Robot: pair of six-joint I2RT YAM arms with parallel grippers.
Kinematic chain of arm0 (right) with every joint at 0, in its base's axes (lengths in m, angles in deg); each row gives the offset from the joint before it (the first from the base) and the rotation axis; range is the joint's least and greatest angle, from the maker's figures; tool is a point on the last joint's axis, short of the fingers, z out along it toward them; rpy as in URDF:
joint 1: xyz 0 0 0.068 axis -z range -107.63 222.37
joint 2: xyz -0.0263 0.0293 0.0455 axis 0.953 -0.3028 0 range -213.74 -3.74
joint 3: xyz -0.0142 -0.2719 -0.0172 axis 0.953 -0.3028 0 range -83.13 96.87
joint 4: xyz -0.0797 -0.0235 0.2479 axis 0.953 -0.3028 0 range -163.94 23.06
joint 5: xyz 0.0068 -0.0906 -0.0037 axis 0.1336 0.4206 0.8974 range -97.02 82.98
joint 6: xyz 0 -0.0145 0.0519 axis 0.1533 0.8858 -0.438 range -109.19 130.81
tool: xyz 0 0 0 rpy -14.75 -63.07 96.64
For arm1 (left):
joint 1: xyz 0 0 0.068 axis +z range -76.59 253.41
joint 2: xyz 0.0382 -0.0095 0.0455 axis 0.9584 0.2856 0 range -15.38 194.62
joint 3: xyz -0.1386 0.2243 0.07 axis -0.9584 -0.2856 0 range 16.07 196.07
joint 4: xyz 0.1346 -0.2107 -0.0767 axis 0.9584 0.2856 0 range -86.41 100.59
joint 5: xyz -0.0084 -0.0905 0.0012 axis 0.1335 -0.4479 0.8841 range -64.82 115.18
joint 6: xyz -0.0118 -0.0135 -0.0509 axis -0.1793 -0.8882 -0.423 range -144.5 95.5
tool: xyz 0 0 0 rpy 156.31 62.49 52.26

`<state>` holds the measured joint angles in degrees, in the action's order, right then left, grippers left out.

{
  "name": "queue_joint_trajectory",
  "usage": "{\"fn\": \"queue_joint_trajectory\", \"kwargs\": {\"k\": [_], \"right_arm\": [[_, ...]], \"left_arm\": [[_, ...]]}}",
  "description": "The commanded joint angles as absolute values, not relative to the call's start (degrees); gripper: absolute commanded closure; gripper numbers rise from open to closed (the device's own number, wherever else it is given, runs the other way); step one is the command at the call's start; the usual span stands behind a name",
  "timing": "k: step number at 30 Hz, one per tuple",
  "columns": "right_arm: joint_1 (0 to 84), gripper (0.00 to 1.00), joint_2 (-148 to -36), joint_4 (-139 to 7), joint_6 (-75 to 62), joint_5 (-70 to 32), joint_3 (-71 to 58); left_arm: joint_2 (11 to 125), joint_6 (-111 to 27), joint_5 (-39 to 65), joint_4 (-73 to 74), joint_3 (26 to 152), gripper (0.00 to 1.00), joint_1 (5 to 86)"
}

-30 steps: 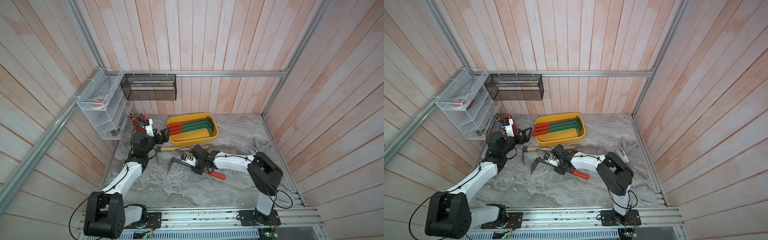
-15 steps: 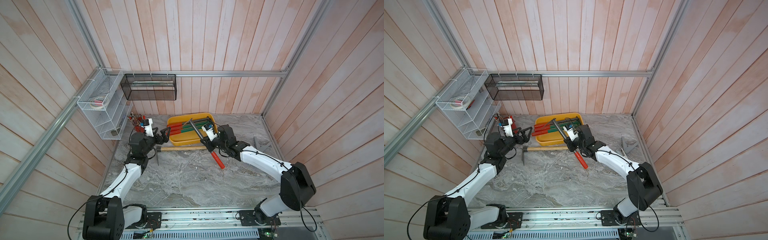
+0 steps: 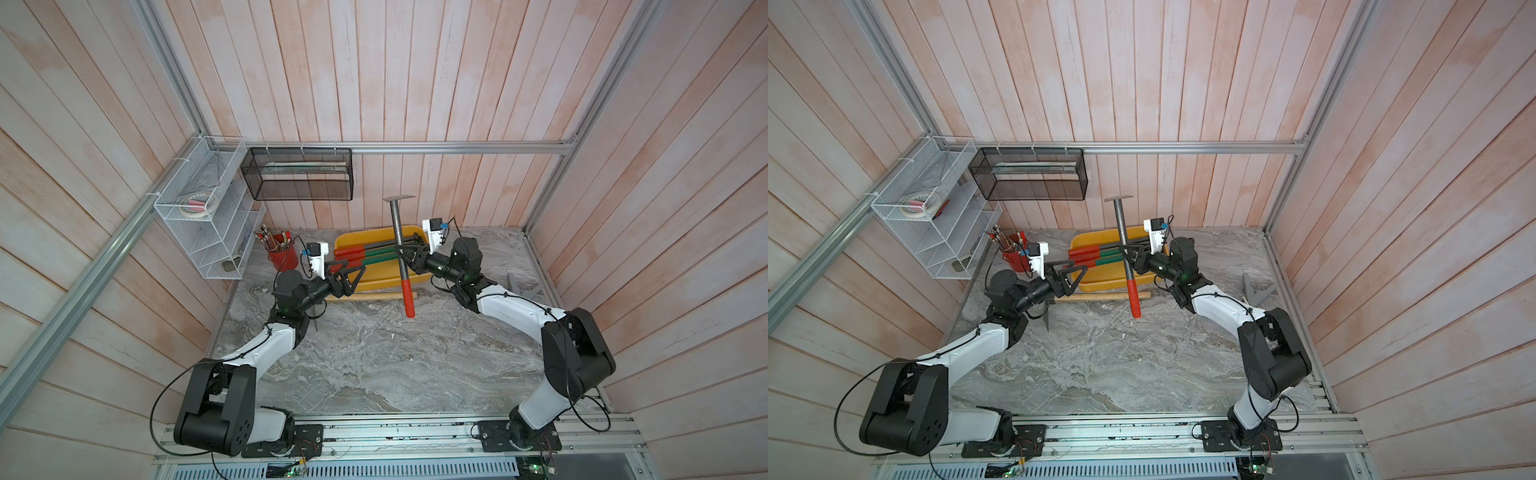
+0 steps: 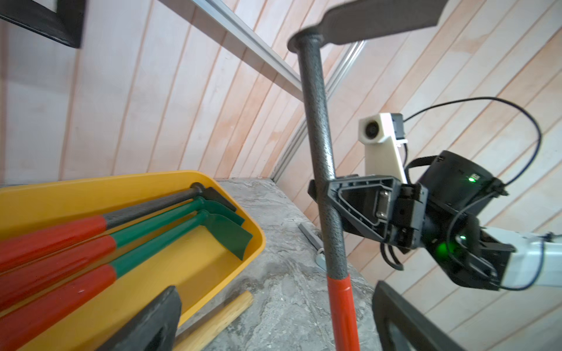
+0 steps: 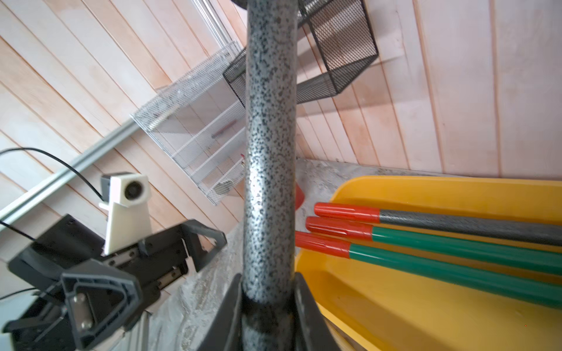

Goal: Put the small hoe into the storage box
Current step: Pick up the hoe from the center of the board, then place the hoe in the storage box.

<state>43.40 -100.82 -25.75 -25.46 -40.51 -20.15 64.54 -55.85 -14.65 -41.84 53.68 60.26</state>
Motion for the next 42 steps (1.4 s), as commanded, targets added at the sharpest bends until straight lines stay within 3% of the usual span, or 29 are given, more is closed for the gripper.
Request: {"fn": "queue_joint_trajectory", "kwargs": {"k": [1, 7, 24, 27, 32, 34, 36, 42], "right_arm": [[43.93, 1.0, -103.11, -7.21, -36.15, -45.3, -17.09], [44.02, 1.0, -106.22, 2.32, -43.89, -46.57, -16.15], [43.9, 1.0, -109.22, 8.37, -48.07, -46.91, -15.89], [43.9, 1.0, -109.39, 9.08, -48.43, -46.8, -16.03], [43.74, 1.0, -109.56, 9.99, -48.78, -46.9, -16.62], [43.72, 1.0, -109.65, 9.46, -48.7, -46.99, -16.72], [43.72, 1.0, -109.4, 8.78, -48.52, -47.5, -17.34], [43.97, 1.0, -106.48, 0.43, -44.2, -52.24, -21.62]], "left_arm": [[67.7, -57.9, -16.44, -47.5, 54.69, 0.03, 57.56], [73.46, -60.48, -16.74, -52.02, 56.3, 0.04, 54.81], [81.87, -64.85, -17.7, -58.95, 61.32, 0.06, 48.32], [82.5, -65.44, -17.8, -59.6, 61.68, 0.12, 48.09], [82.86, -65.98, -17.96, -60.13, 62.13, 0.33, 48.02], [83.0, -66.25, -18.15, -60.41, 62.27, 0.36, 48.02], [82.14, -64.92, -17.64, -59.03, 62.07, 0.35, 48.22], [75.04, -56.87, -16.08, -48.54, 61.69, 0.1, 52.36]]}}
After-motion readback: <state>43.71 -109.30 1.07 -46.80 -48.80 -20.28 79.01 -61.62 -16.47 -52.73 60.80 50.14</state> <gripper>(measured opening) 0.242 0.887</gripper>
